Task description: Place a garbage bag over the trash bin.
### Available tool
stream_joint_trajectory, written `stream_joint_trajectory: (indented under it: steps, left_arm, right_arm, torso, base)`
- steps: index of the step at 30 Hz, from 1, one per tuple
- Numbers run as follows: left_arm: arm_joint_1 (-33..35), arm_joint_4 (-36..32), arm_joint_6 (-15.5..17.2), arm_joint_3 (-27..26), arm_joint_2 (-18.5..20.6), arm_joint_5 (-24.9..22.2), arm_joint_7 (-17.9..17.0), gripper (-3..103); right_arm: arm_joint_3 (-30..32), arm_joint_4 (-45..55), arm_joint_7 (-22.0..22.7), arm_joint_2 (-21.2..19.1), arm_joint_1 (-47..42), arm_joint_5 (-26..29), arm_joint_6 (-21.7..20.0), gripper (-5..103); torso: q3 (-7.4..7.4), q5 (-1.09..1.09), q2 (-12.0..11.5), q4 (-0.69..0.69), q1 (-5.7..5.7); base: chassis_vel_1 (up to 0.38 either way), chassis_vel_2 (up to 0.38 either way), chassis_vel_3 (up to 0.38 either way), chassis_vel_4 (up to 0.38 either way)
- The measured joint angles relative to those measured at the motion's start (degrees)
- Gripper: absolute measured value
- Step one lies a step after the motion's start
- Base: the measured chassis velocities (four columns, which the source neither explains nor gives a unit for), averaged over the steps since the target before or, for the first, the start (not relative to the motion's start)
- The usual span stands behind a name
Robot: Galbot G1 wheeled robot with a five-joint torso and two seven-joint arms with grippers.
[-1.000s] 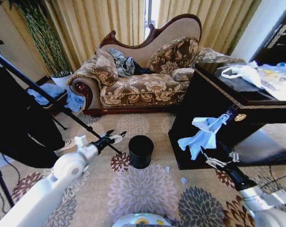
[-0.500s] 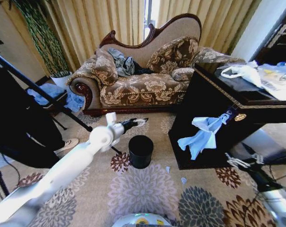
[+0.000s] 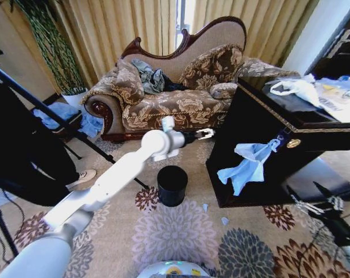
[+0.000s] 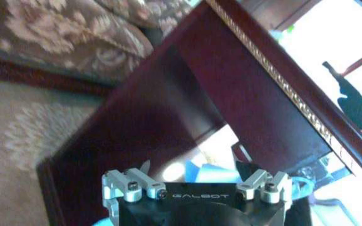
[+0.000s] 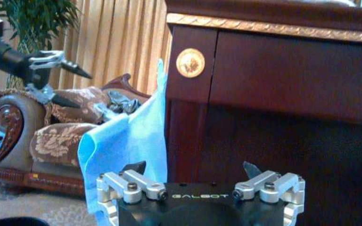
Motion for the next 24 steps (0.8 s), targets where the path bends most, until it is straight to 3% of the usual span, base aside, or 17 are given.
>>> stream_joint_trajectory:
  steps: [10,23,24]
  left_arm:
    - [-2.2,9.0,0.7,3.7,-6.4,-1.2,2.0,94]
    - [-4.5,18.2,2.3,8.2,-13.4,4.9,10.6,94]
    - [-4.8,19.7,2.5,9.3,-14.1,6.8,12.9,94]
  right_arm:
    - [-1.3,-0.9,-0.4,0.9,-0.1,-1.7,1.2,100]
    - [-2.0,-2.9,-0.9,1.3,0.1,-2.3,2.3,100]
    - [-2.3,-3.2,-0.8,1.4,0.3,-2.4,2.7,100]
  torso:
    - [0.00,0.00,0.0,-0.01,0.00]
    - [0.00,0.00,0.0,-0.02,0.00]
    - [0.00,0.00,0.0,-0.02,0.00]
  base:
    - [0.000,0.000,0.000,0.000]
    - [0.000,0.000,0.000,0.000]
    - [0.000,0.000,0.000,0.000]
